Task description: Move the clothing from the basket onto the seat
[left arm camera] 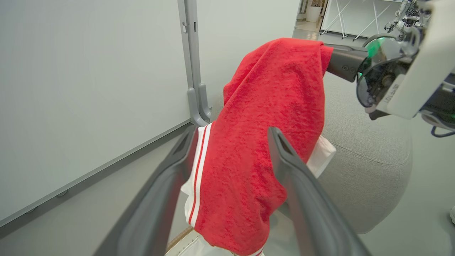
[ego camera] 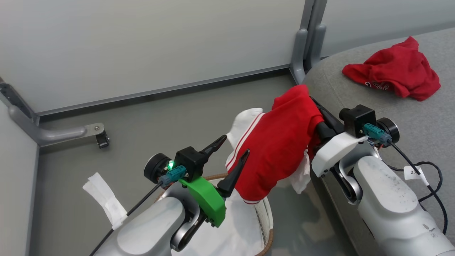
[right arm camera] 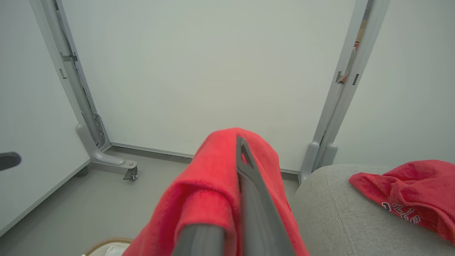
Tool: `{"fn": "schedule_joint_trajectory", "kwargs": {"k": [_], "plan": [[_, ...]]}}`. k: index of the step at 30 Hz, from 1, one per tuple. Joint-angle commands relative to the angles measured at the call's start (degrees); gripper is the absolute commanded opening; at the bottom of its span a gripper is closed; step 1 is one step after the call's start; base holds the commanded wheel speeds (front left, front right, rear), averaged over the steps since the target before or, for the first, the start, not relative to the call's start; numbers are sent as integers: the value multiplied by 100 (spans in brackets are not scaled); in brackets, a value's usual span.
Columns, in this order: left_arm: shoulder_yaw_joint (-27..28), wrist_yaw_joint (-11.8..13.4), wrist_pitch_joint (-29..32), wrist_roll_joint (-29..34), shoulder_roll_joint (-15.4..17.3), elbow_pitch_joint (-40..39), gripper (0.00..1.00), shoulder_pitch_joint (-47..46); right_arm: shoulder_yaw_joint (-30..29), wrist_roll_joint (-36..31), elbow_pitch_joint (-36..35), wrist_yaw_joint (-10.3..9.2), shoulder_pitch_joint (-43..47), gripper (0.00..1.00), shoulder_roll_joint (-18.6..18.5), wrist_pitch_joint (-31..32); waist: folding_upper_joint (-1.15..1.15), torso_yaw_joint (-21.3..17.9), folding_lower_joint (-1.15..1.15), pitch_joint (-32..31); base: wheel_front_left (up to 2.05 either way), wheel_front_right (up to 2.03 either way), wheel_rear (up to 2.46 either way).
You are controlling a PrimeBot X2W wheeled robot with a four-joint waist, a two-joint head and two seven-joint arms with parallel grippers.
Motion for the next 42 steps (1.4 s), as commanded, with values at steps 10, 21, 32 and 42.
{"fn": "schedule_joint_trajectory", "kwargs": {"k": [10, 21, 32, 42], "plan": [[30, -68, -86, 91, -163, 110, 100, 243, -560, -313, -530, -7, 558, 0, -158, 28, 0, -879, 0, 233, 0, 0, 0], [-8, -105, -95, 254, -206, 146, 100, 146, -972, -492, -1057, -7, 882, 0, -124, 189, 0, -1611, 0, 469, 0, 0, 0], [-38, -94, -101, 375, -198, 128, 100, -52, -1100, -590, -1245, -7, 862, 0, -43, 269, 0, -1824, 0, 806, 0, 0, 0], [59, -6, -82, 505, -77, -53, 100, -328, -1028, -428, -973, -8, -211, 0, -148, 432, 0, -1611, 0, 1333, 0, 0, 0]]}}
